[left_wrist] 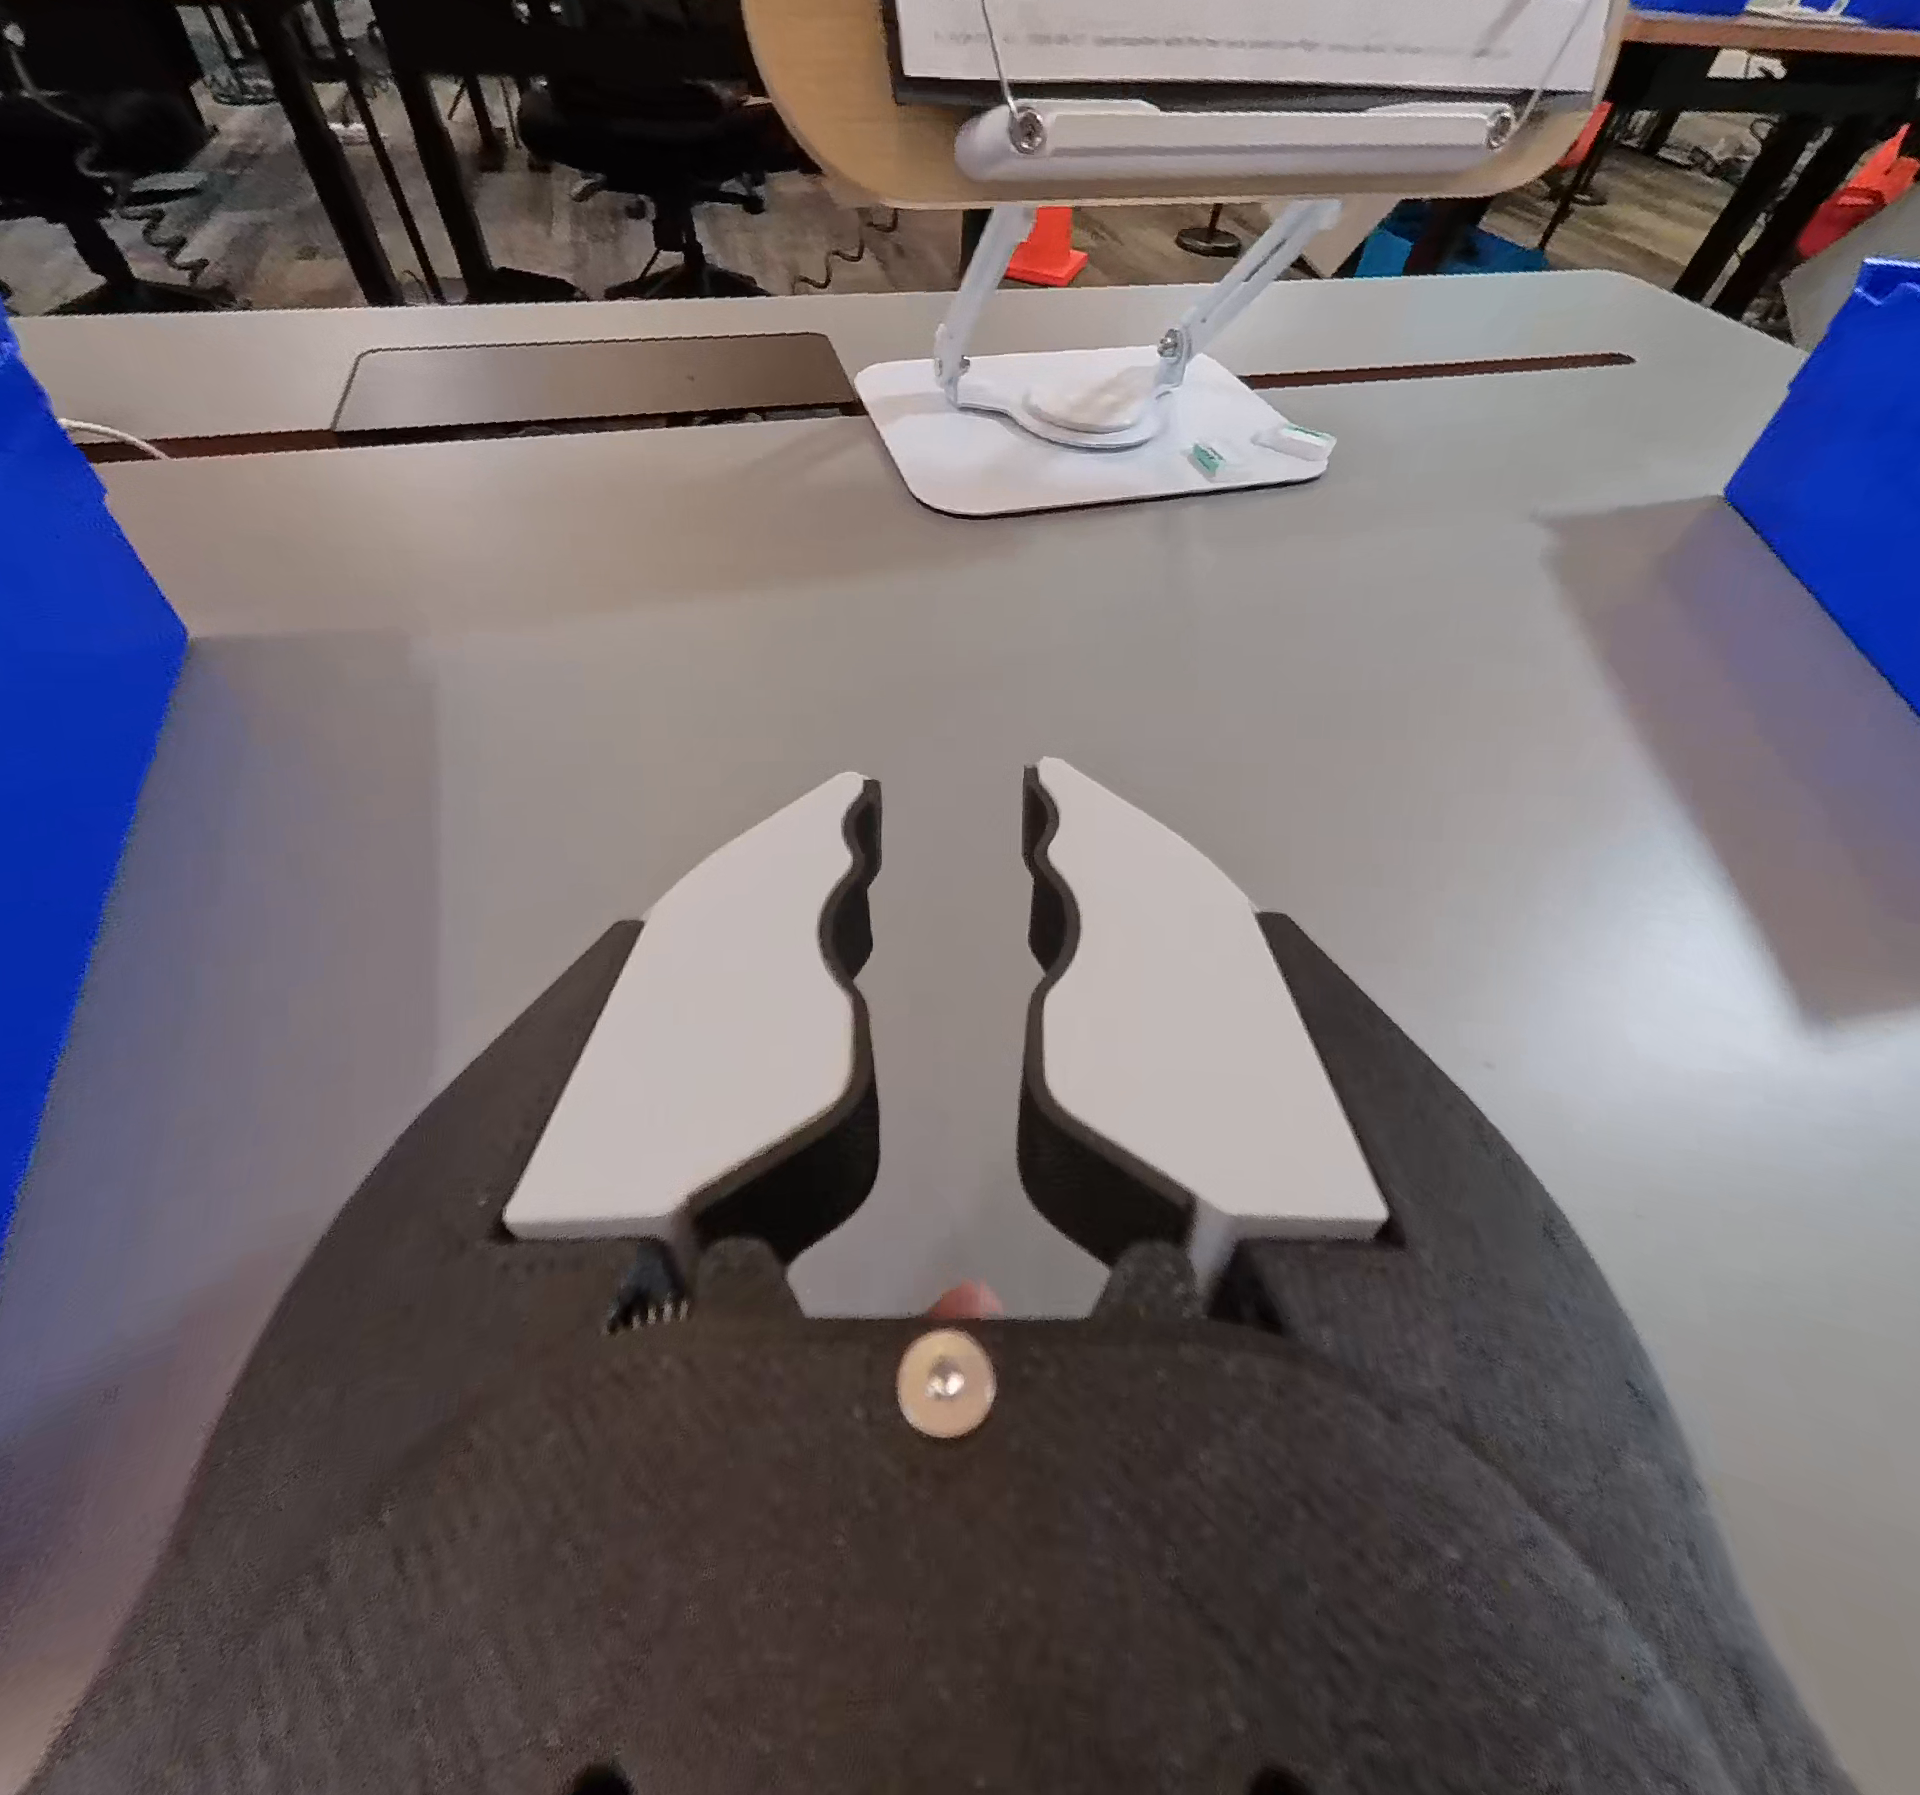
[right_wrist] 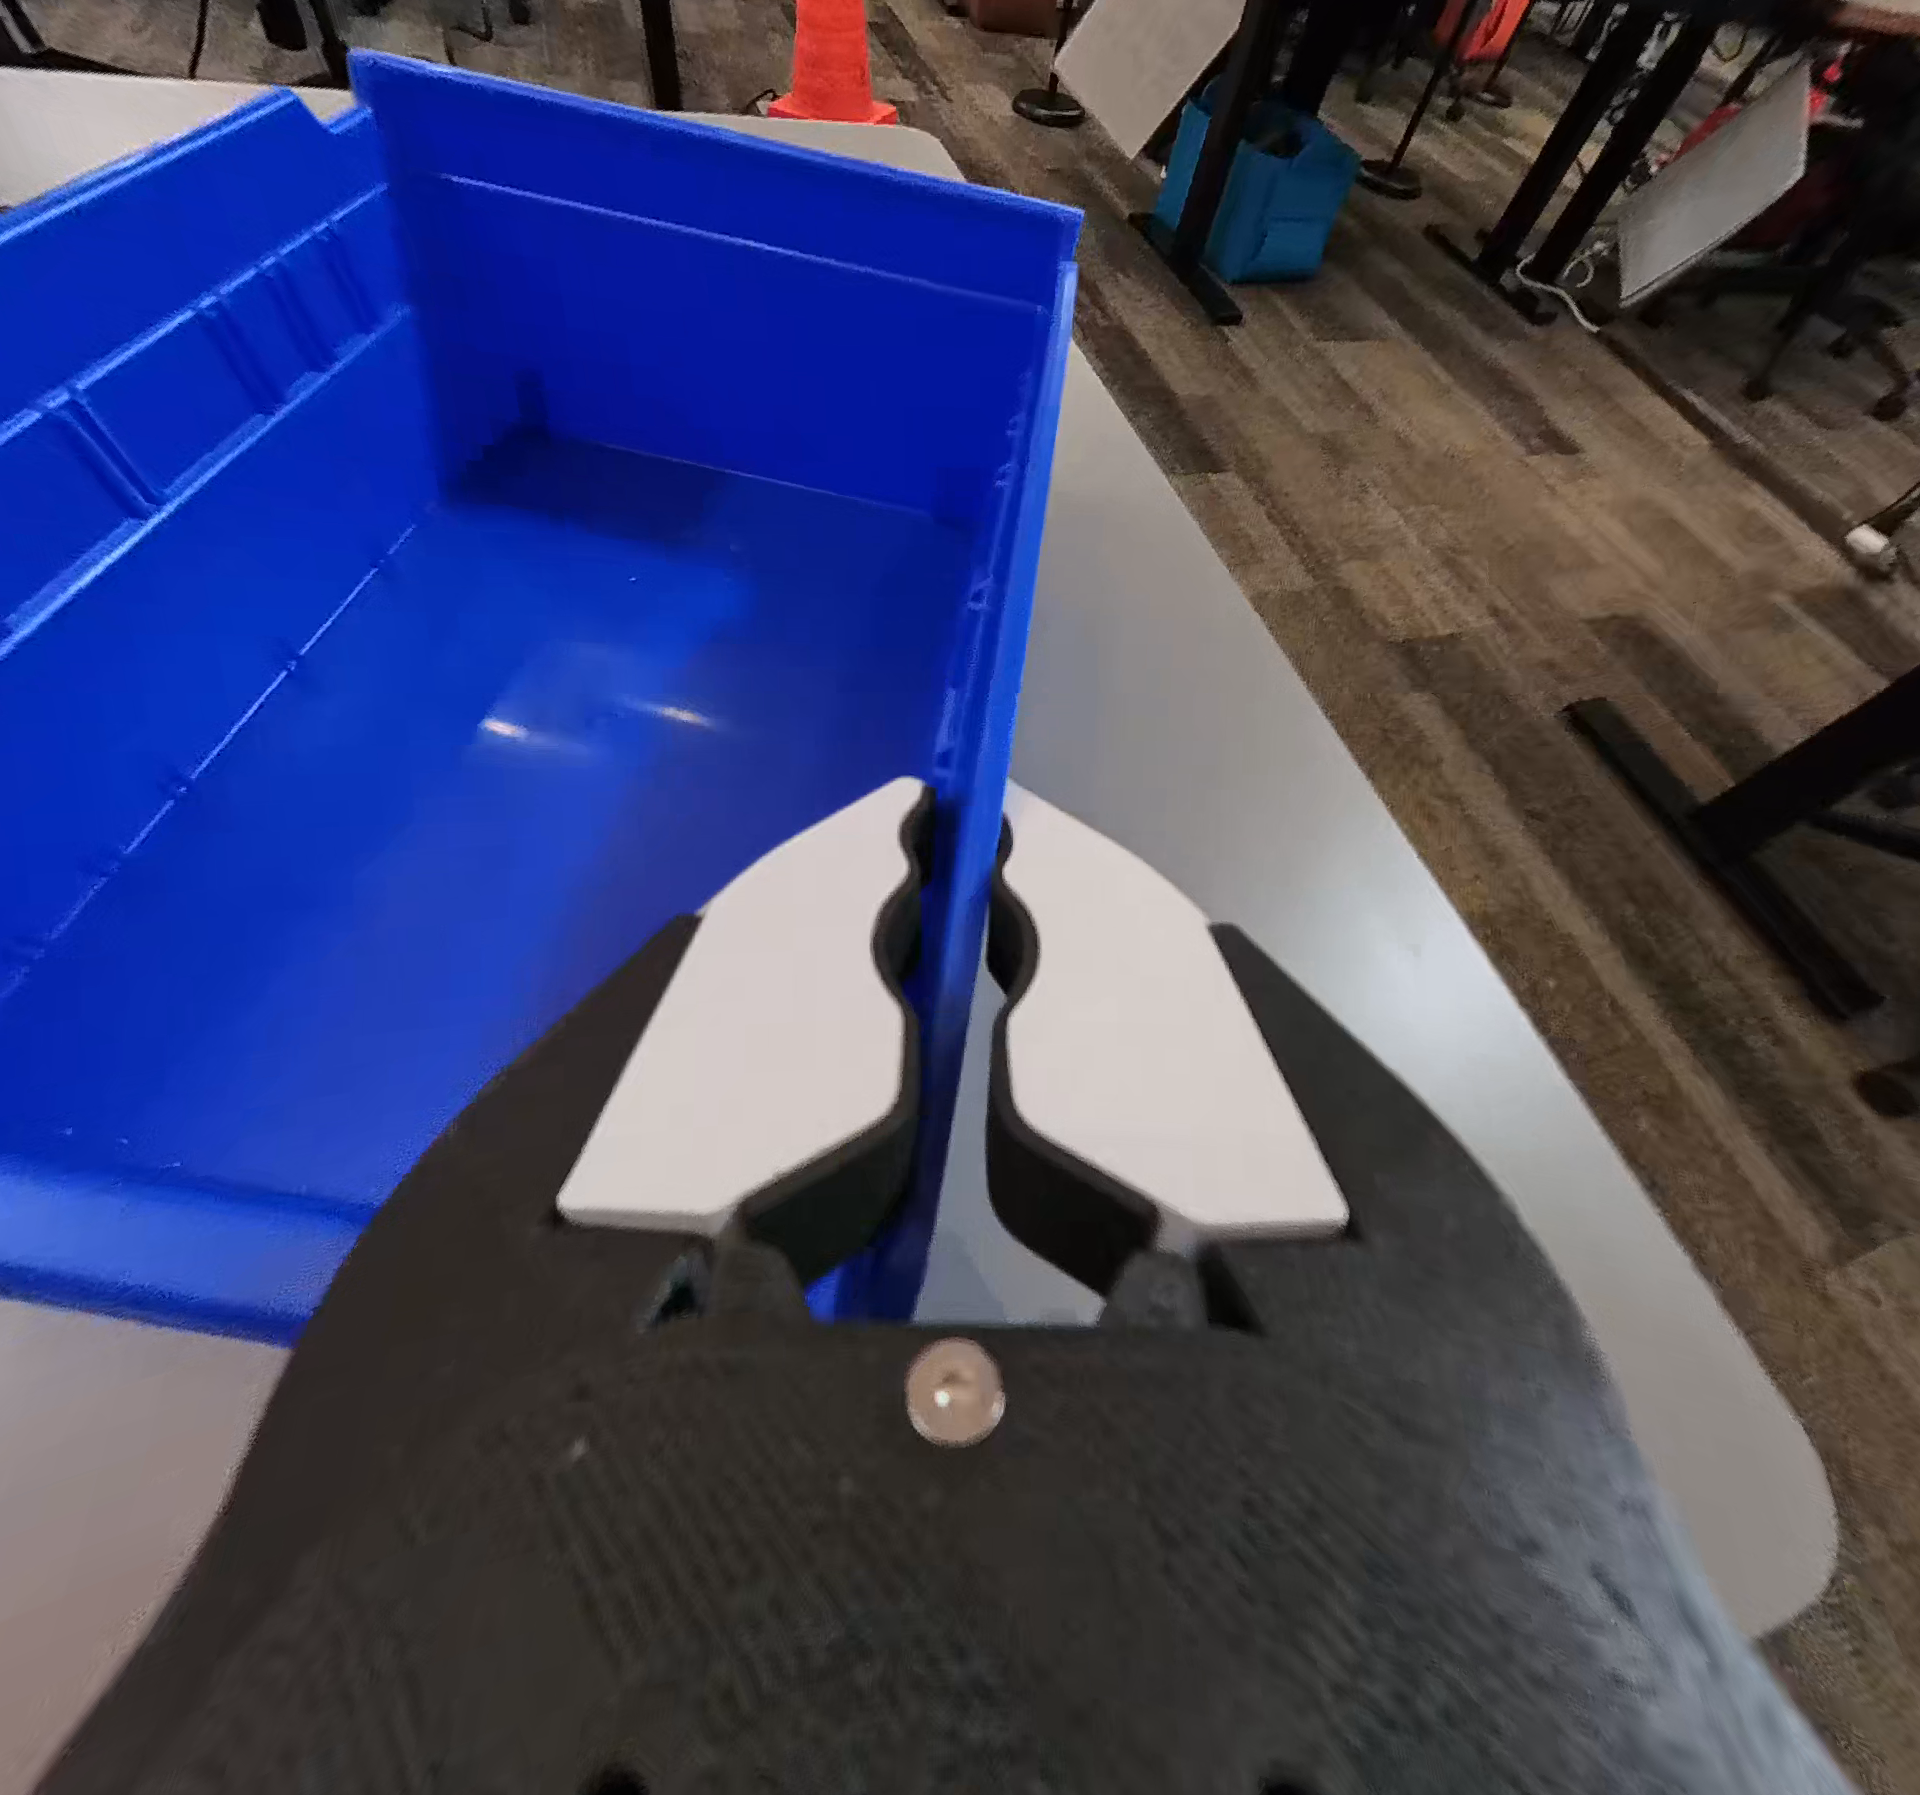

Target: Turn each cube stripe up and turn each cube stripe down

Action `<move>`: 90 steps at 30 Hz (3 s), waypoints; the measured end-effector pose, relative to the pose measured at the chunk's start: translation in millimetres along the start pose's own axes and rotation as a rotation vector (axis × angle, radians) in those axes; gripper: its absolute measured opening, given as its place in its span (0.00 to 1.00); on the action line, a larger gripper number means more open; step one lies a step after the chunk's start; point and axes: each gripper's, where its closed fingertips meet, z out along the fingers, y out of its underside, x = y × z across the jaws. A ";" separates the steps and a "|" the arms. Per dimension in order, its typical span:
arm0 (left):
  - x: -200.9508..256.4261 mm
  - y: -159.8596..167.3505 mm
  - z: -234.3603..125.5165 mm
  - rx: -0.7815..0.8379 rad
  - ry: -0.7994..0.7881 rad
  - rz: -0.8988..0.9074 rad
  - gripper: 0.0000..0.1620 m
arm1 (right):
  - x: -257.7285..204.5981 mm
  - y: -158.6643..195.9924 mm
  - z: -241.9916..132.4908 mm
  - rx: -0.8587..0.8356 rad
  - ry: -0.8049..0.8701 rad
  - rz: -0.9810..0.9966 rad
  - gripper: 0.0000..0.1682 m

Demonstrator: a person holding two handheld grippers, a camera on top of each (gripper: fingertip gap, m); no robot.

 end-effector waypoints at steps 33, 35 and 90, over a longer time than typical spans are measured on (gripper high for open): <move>-100.8 -71.4 -52.2 0.231 -0.292 -0.055 0.18 | 70.2 -40.2 -19.0 0.235 0.155 0.341 0.27; -137.2 -78.4 -64.5 0.192 -0.333 -0.042 0.17 | 65.0 -59.7 -31.9 0.315 0.134 0.347 0.28; 154.0 -39.3 -7.2 0.124 0.969 -0.766 0.28 | -380.0 -70.9 -145.0 0.019 -1.456 0.486 0.33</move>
